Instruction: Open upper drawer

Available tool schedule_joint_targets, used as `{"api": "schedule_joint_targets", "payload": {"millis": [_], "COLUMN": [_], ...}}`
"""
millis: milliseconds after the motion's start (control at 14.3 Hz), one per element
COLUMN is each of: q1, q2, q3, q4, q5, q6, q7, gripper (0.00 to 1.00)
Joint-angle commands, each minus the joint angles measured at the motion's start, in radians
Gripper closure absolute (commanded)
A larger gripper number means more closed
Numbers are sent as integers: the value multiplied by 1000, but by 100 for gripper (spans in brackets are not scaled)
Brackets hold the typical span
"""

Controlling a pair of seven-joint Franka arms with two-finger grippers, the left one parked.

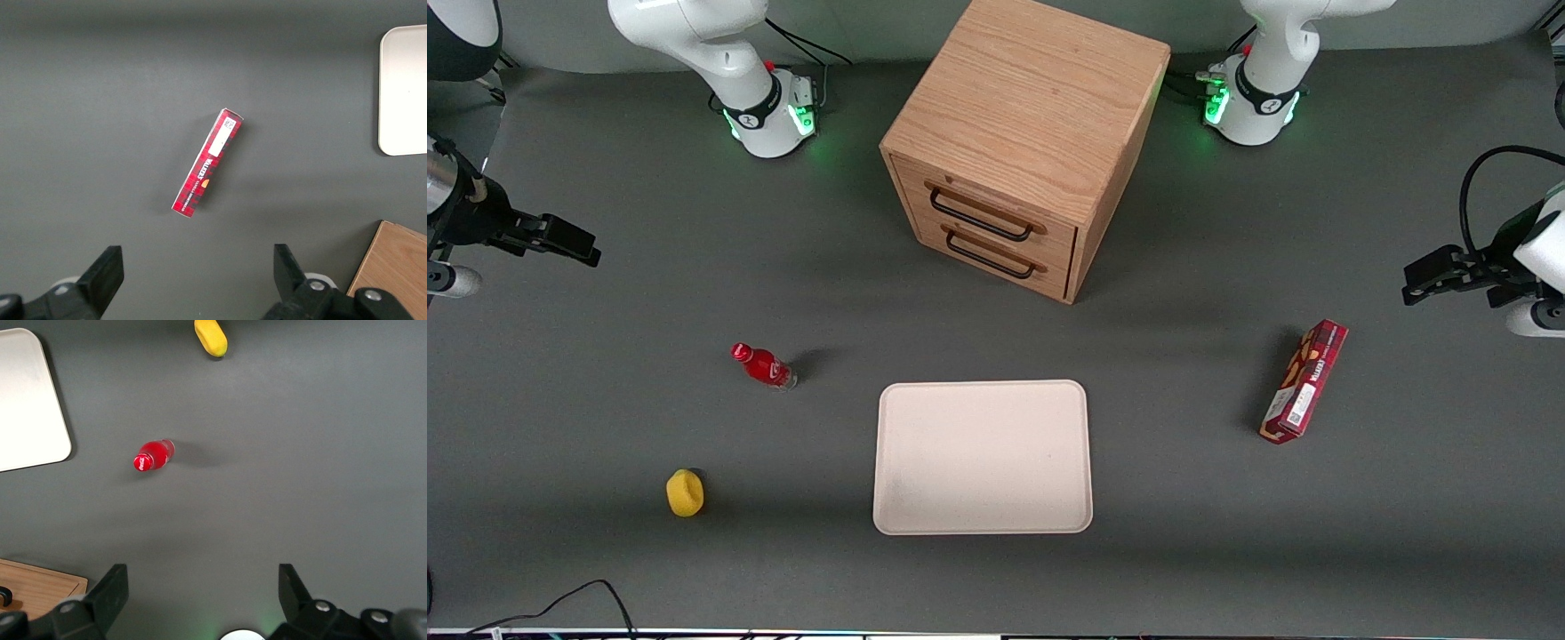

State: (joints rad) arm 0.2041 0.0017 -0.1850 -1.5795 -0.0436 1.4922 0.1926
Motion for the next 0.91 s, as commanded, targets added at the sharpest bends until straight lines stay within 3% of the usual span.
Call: {"api": "schedule_joint_targets", "payload": {"millis": [0,419,628,837], "q1": [11,11,11,15], "q2": [11,24,14,20], "q3": [-5,-4,-5,30], "q4": [27,93,99,145], "q5": [4,13,109,334], "q6": [-20,-20,-48,-122], "q7": [21,17,10,5], "gripper": [0,0,0,0]}}
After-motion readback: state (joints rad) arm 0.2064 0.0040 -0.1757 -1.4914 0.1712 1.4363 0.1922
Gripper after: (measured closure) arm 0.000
